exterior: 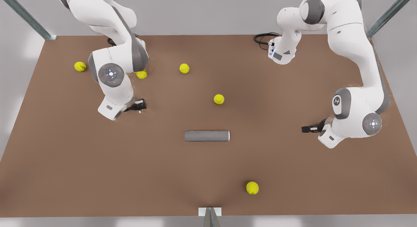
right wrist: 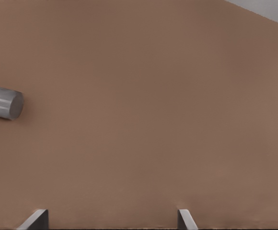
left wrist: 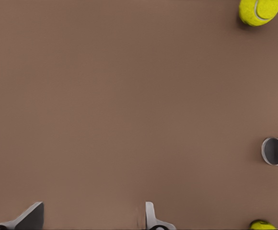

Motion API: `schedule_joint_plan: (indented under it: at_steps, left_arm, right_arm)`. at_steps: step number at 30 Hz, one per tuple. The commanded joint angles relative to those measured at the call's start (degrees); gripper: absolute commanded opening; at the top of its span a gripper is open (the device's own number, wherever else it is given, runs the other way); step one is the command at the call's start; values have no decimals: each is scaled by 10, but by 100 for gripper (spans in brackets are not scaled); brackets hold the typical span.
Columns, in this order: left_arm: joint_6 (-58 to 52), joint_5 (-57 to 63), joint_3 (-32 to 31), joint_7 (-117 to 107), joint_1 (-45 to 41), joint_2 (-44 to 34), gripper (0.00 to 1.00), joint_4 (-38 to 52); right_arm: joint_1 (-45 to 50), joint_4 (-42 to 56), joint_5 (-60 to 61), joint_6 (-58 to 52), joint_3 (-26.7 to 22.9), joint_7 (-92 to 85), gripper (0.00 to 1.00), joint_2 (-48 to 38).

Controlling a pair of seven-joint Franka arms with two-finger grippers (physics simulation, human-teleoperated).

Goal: Put the tennis tube upright

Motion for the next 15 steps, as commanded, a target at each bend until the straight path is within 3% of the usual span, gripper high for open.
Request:
schedule_joint_plan:
  at_steps: [1, 3, 5, 8, 15]
  left_arm:
    - [2, -263, 0, 20, 2, 17, 100, 0]
    - [19, -390, -39, 185, 35, 101, 100, 1]
    - [90, -427, -73, 226, 23, 125, 100, 0]
    - [174, -501, -123, 226, 18, 166, 100, -10]
    - [241, -571, -134, 242, -11, 88, 100, -179]
  right_arm:
    - [-1, -21, 1, 3, 0, -4, 100, -22]
    - [-34, -72, 26, 24, 0, -22, 100, -73]
    - [-39, 0, 20, -7, -2, -21, 100, -66]
    - [-43, 4, 22, -7, -2, -20, 100, -56]
    - [-59, 32, 22, -60, -5, -25, 100, -23]
